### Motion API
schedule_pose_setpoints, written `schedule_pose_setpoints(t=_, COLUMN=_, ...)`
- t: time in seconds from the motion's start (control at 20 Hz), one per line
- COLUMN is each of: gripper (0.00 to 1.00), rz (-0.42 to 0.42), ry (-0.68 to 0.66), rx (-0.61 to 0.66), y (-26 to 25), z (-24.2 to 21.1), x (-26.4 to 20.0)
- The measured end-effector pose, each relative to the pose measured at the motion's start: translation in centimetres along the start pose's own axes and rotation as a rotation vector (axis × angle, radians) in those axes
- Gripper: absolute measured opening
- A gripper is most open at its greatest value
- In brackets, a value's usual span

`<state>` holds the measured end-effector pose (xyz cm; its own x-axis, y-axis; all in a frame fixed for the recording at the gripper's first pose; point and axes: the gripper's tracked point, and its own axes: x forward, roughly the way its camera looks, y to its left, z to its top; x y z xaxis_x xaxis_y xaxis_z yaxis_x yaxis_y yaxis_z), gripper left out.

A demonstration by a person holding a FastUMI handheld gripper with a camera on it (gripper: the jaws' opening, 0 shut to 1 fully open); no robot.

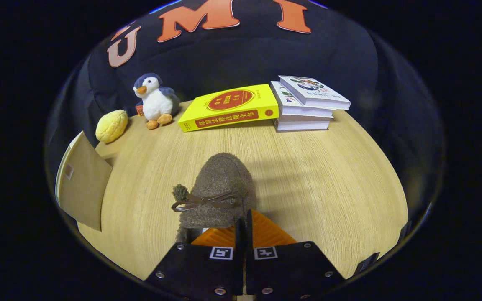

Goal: Open the storage box then place both shoes into the box .Put the left shoe in first, then the right shoe, with the right side of both shoes facing outward in a uniform manner.

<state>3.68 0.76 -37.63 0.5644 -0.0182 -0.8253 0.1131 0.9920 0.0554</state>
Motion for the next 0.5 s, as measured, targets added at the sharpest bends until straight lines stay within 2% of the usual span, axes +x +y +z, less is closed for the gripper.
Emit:
schedule_pose_setpoints(t=0.25, gripper=0.04, rz=0.024, ry=-0.03, rx=-0.001, y=5.1, z=2.9, x=-4.0)
schedule_pose_setpoints(t=0.5, gripper=0.04, rz=0.108, ry=-0.025, rx=-0.018, y=13.1, z=4.6, x=-6.9)
